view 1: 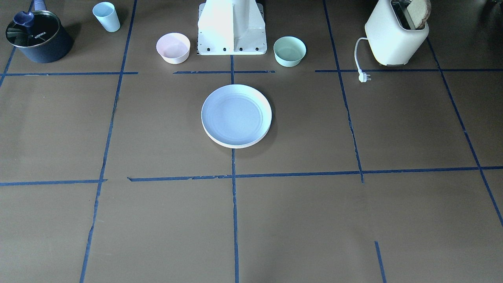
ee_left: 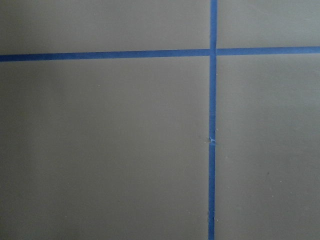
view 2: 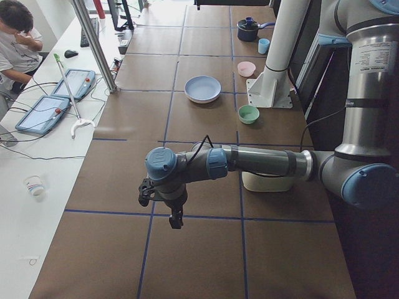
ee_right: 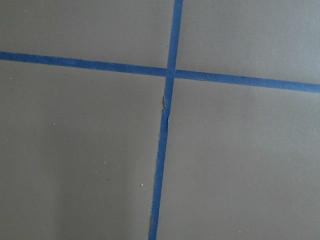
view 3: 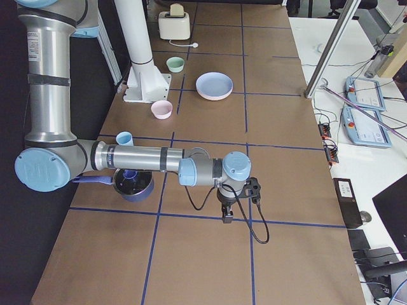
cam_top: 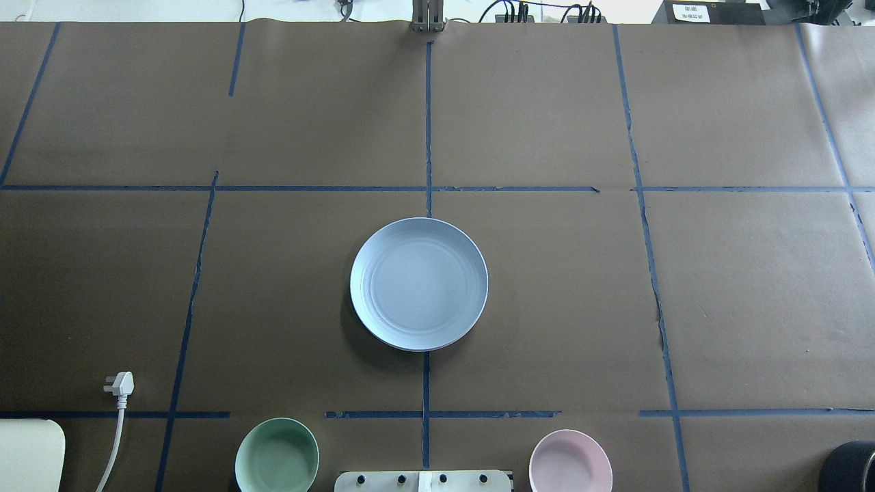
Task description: Stack three plates with pink and blue
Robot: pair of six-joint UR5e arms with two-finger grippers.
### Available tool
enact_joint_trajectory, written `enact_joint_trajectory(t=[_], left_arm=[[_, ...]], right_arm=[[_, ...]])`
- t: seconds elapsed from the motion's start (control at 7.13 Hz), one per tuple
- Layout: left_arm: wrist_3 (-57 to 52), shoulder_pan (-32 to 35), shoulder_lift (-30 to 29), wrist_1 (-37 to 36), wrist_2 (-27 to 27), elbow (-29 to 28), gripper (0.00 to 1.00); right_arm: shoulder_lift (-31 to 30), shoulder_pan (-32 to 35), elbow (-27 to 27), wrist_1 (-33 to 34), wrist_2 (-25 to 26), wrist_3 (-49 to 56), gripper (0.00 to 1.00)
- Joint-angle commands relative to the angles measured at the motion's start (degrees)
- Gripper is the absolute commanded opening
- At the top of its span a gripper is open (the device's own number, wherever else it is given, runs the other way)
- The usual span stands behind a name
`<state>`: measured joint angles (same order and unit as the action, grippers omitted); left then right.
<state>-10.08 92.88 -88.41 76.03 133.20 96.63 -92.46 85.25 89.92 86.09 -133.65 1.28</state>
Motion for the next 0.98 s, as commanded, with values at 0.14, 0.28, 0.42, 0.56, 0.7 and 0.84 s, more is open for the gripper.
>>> enact_joint_trajectory(t=[0.14, 0.28, 0.42, 0.56, 0.7, 0.84], left_arm=[[0.06, -0.33, 2.45, 0.26, 1.28, 2.86, 1.00], [-0.03, -0.33, 2.37, 2.35, 1.28, 2.25, 1.00], [-0.03, -0.33, 2.71, 5.85, 1.19, 1.55, 1.00], [-0.46, -0.33, 2.80, 6.23, 1.10, -0.46, 1.00], [-0.12, -0.42, 2.72, 6.84, 0.75, -0.83, 1.00], [-0.20, -0.33, 2.72, 7.55, 0.58, -0.83, 1.00]], right_arm=[[2.62, 0.00, 0.34, -0.04, -0.74, 0.04, 1.00], [3.33, 0.09, 0.26, 0.22, -0.65, 0.30, 1.00], [3.42, 0.35, 0.52, 0.05, -0.74, 0.65, 1.00], [3.51, 0.35, 0.52, 0.13, -0.65, 0.66, 1.00], [3.42, 0.79, 0.52, 0.31, -0.74, 0.57, 1.00], [3.42, 2.01, 0.44, 0.57, -0.83, 0.13, 1.00]])
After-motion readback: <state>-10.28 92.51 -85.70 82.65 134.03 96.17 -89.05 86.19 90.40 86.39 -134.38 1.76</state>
